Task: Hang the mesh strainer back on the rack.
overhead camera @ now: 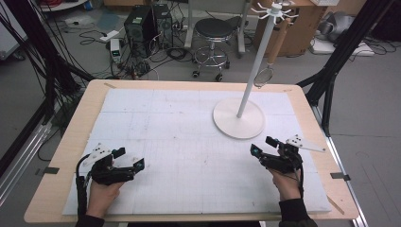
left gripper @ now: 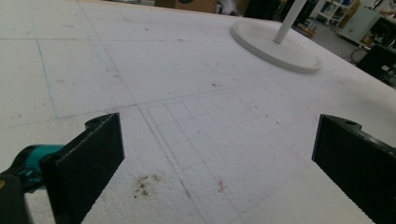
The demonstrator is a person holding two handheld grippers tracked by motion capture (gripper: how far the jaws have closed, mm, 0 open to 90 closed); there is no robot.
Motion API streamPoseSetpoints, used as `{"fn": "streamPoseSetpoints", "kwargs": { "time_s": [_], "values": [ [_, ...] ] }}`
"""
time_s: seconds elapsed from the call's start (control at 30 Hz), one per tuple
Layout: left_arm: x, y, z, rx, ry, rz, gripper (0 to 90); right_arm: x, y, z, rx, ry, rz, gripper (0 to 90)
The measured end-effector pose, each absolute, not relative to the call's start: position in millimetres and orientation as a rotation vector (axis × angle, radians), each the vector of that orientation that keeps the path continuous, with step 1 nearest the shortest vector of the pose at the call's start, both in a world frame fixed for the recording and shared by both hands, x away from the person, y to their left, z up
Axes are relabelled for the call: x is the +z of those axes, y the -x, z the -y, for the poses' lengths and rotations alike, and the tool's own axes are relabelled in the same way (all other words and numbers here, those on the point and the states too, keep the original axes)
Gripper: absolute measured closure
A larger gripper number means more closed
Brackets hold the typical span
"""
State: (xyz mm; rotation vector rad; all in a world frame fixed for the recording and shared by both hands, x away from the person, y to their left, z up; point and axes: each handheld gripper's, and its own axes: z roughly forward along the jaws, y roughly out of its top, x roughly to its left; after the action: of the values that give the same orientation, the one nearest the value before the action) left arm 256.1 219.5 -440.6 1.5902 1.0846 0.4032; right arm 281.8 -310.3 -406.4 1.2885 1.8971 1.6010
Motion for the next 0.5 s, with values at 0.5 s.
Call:
{"fn": "streamPoseSetpoints", "kwargs": {
  "time_s": [0.5],
  "values": [
    [-440,-255,-219,0.399,-1.589,-1.079,2.9,-418,-279,312,1.589,-1.331,-1.89,15.8]
  ]
}}
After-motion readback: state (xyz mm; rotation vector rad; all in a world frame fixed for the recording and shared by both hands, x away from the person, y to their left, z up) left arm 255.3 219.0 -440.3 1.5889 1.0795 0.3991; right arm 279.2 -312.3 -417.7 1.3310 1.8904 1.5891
